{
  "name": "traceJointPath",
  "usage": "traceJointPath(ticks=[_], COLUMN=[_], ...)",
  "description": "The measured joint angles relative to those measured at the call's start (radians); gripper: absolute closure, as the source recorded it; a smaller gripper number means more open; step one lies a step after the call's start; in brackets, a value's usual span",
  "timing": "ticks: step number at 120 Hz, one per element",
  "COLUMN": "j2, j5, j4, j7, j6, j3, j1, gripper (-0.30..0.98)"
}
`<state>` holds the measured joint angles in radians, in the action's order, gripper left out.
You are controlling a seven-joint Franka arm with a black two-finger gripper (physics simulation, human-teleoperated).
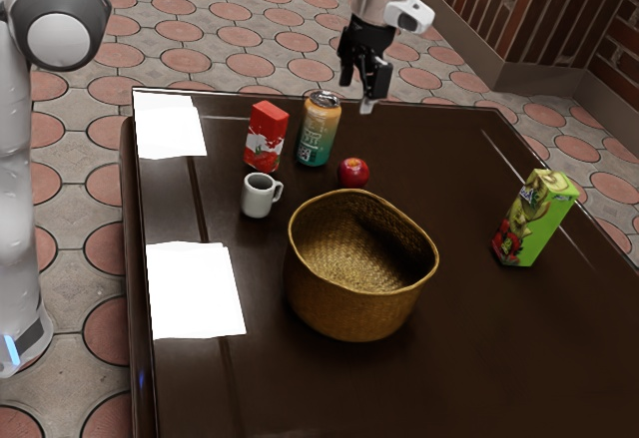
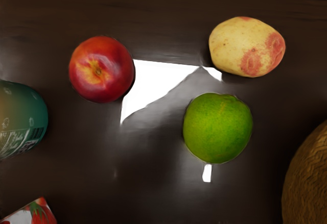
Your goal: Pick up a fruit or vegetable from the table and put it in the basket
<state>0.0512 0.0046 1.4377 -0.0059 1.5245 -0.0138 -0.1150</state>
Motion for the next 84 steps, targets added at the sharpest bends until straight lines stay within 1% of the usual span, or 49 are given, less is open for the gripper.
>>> traceJointPath(ticks=[25,48,57,69,84], j2=[0.005,0.036,0.075,0.139,0.184], j5=[0.000,-0.006,-0.003,0.038,0.073], j4=[-0.002,-0.045,-0.063,-0.156,-0.181], j7=[0.010,0.098,0.134,0.206,0.320], j6=[0.001,0.013,0.021,0.020,0.022], j3=[0.001,0.002,0.016,0.025,0.027], j1=[-0.001,0.003,0.007,-0.004,-0.005], gripper=[0.00,0.00,0.00,0.00,0.00])
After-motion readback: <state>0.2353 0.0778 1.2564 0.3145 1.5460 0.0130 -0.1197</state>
